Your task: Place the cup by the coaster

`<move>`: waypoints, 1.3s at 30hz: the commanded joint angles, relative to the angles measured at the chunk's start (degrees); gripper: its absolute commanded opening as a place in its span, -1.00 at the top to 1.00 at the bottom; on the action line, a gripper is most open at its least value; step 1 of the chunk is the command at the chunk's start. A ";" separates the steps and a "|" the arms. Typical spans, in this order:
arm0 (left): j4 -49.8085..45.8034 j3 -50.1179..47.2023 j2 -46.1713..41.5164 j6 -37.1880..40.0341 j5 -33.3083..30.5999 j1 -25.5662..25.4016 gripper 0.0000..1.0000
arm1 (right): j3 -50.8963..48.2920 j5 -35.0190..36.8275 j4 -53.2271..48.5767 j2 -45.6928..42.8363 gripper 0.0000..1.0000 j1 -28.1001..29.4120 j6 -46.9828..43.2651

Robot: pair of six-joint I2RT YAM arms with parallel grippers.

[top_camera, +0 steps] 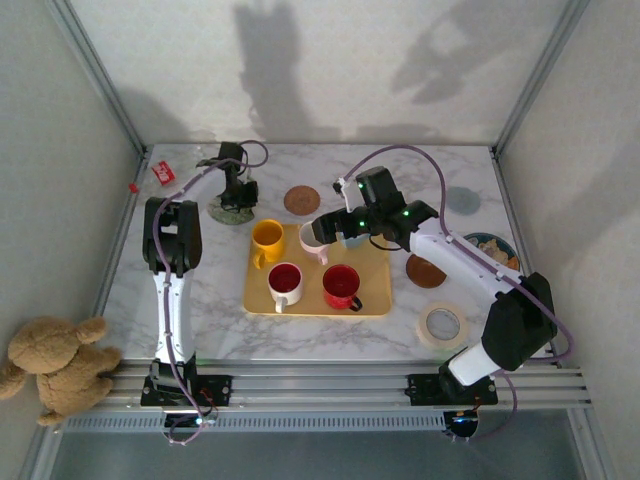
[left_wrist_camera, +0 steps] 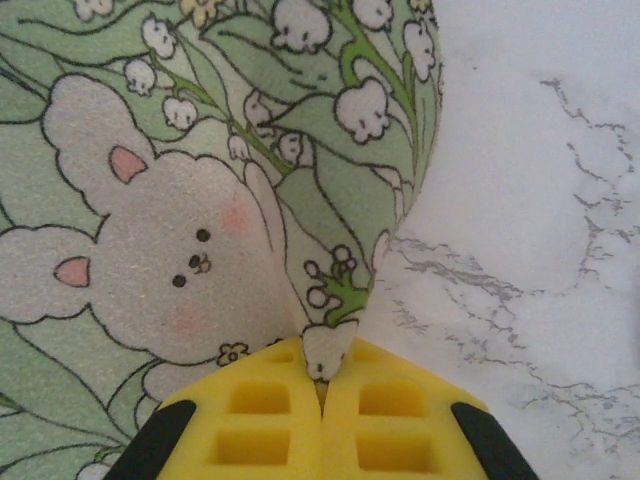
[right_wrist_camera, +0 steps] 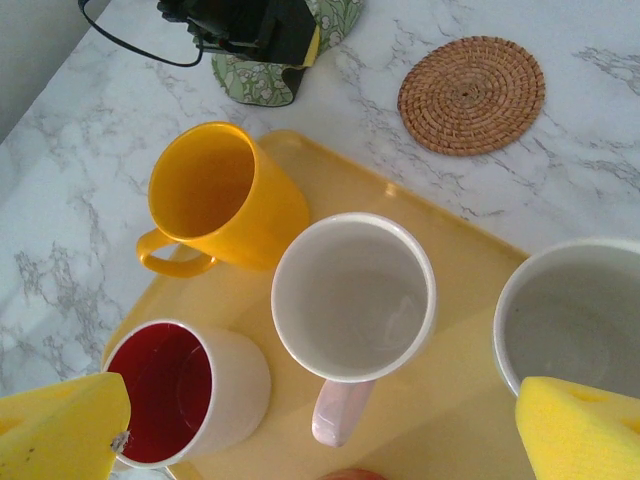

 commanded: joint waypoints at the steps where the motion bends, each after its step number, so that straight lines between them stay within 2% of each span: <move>1: -0.49 1.71 1.74 1.12 5.53 -2.64 1.00 | -0.07 -0.22 0.25 0.58 -0.99 0.65 0.24; 19: -2.32 4.07 3.45 1.91 3.50 -3.27 0.98 | -0.52 0.18 0.06 0.32 -0.99 0.60 -0.08; 22: -2.58 4.27 3.84 1.66 3.63 -3.27 0.85 | -0.51 0.16 -0.03 0.41 -0.98 0.64 -0.17; 25: -2.72 4.27 3.80 1.61 4.43 -3.27 0.54 | -0.45 0.11 -0.05 0.41 -0.98 0.61 -0.25; 28: -2.71 4.44 3.60 1.43 4.75 -3.27 0.36 | -0.43 0.19 0.06 0.49 -0.98 0.61 -0.29; 39: -2.98 6.25 2.76 -0.54 7.60 -3.26 0.04 | 0.33 1.03 -0.21 0.49 -0.98 0.60 -0.65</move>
